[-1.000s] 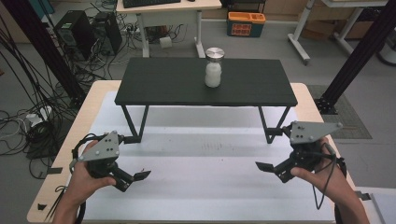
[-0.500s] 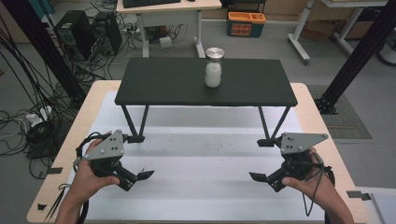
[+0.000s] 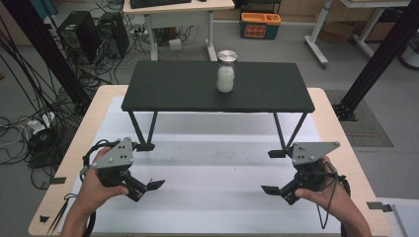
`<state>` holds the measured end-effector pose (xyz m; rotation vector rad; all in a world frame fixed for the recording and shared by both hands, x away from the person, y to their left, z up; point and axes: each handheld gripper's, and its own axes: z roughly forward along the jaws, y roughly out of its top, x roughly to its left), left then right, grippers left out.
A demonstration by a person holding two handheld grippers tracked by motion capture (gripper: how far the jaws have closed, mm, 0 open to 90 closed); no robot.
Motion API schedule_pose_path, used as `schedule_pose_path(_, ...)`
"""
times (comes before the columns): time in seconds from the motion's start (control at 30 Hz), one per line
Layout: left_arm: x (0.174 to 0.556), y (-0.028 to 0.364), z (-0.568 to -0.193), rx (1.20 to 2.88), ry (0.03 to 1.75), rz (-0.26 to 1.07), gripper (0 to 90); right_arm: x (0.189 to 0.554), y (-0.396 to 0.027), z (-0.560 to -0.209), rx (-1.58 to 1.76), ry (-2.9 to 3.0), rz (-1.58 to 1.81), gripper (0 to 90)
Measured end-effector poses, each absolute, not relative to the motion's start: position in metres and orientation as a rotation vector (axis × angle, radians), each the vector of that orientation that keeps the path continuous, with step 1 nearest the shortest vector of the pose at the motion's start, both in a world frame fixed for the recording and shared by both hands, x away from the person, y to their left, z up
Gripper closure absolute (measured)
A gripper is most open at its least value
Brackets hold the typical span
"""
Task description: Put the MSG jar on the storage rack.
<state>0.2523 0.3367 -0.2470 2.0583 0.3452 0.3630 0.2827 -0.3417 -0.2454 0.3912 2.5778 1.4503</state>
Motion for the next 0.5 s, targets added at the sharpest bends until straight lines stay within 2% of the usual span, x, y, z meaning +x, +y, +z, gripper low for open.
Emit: schedule_pose_path(0.5,0.2481,0.3352,-0.2466,2.048,0.341,0.366,0.5,0.2833,-0.3368,-0.2544,0.365,2.629,1.432,0.9)
